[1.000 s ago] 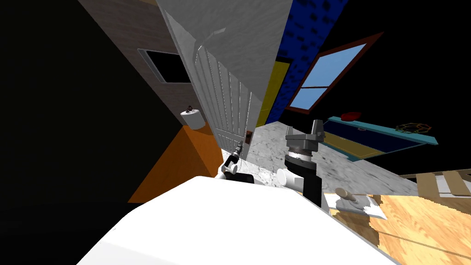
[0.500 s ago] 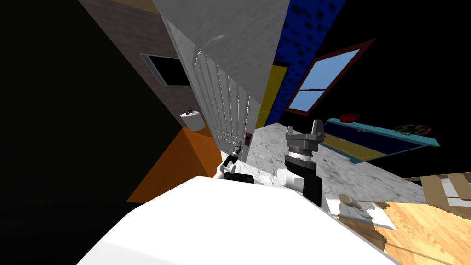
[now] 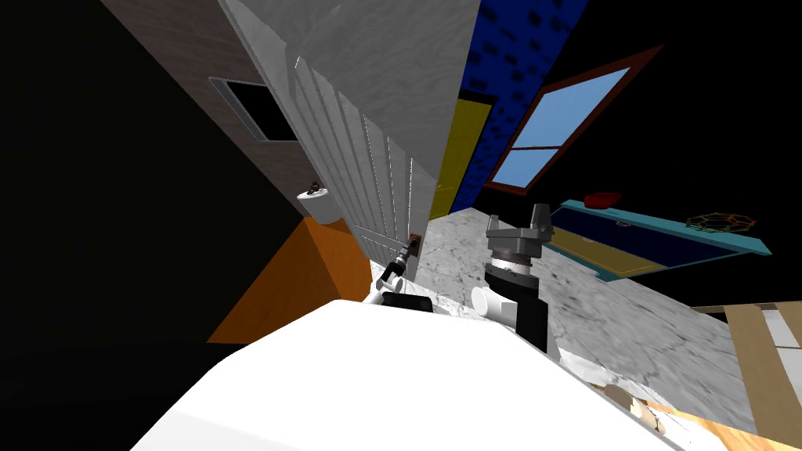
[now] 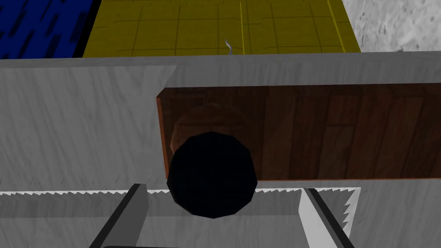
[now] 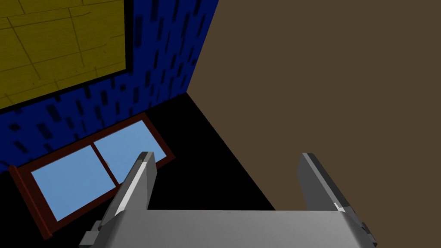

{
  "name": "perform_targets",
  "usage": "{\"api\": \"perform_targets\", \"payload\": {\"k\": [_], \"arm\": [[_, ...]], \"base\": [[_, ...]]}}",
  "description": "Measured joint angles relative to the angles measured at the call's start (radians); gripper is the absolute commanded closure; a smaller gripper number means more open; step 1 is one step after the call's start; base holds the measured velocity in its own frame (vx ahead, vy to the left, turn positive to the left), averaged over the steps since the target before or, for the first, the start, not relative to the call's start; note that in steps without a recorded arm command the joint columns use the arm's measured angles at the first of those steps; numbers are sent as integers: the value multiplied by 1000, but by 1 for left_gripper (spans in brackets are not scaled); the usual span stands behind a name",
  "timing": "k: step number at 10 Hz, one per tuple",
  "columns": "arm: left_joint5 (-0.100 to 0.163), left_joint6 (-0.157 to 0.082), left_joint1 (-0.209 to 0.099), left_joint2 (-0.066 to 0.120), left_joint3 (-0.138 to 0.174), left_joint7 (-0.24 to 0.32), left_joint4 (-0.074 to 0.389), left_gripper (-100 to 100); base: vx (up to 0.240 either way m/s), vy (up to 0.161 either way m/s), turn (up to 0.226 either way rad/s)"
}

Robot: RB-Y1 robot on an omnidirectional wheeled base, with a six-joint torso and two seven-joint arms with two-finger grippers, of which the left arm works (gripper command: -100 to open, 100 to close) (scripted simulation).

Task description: Push the door open

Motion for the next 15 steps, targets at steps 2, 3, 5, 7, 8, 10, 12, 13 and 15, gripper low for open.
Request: {"api": "perform_targets", "payload": {"k": [2, 3, 5, 7, 8, 10, 12, 13, 15], "arm": [[0, 0, -8, -20, 4, 3, 6, 100], [0, -3, -10, -20, 4, 3, 2, 100], [0, -1, -8, -19, 3, 2, 5, 100], [0, 1, -6, -18, 2, 2, 7, 100], [0, 1, -6, -18, 2, 2, 7, 100], [4, 3, -1, 11, -6, -1, 12, 100], [8, -3, 6, 28, 0, -9, 7, 100], [10, 0, 0, 28, 11, -15, 6, 100], [17, 3, 19, 48, 11, -27, -19, -100]], "base": [[32, -25, 4], [-31, 22, -10], [-20, 14, -7], [-3, 1, 2], [107, -31, 106], [176, -77, 134], [176, -77, 86], [221, -64, 243], [-40, -2, 134]]}}
